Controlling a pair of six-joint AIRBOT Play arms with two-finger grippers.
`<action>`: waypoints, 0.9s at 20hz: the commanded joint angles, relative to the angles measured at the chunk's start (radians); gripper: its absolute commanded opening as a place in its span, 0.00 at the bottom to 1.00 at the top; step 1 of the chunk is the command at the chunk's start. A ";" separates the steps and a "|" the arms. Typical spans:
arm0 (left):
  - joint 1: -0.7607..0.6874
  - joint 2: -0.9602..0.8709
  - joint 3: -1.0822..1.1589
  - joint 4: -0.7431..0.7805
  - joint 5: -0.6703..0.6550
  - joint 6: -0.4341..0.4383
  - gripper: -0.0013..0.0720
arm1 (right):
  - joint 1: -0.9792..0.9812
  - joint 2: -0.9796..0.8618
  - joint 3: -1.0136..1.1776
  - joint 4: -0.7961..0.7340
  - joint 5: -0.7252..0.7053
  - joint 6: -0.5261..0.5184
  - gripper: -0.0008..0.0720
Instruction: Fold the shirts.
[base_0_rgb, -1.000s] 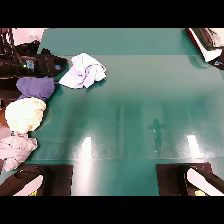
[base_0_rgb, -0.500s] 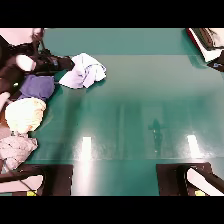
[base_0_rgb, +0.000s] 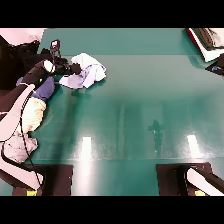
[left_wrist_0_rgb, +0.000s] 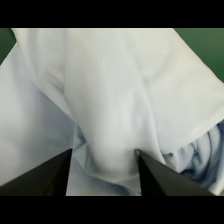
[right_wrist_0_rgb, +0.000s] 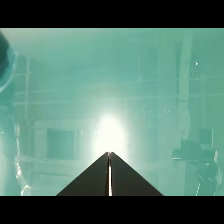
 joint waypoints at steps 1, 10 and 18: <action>0.001 -0.030 0.011 -0.019 0.005 0.000 0.67 | 0.001 -0.001 0.000 0.000 0.003 0.000 0.03; 0.000 0.014 0.456 -0.064 -0.438 0.138 0.05 | 0.001 0.000 0.010 0.001 -0.015 0.000 0.03; -0.064 0.362 0.648 -0.678 -0.615 0.454 0.05 | 0.001 0.000 0.293 0.000 -0.031 0.000 0.03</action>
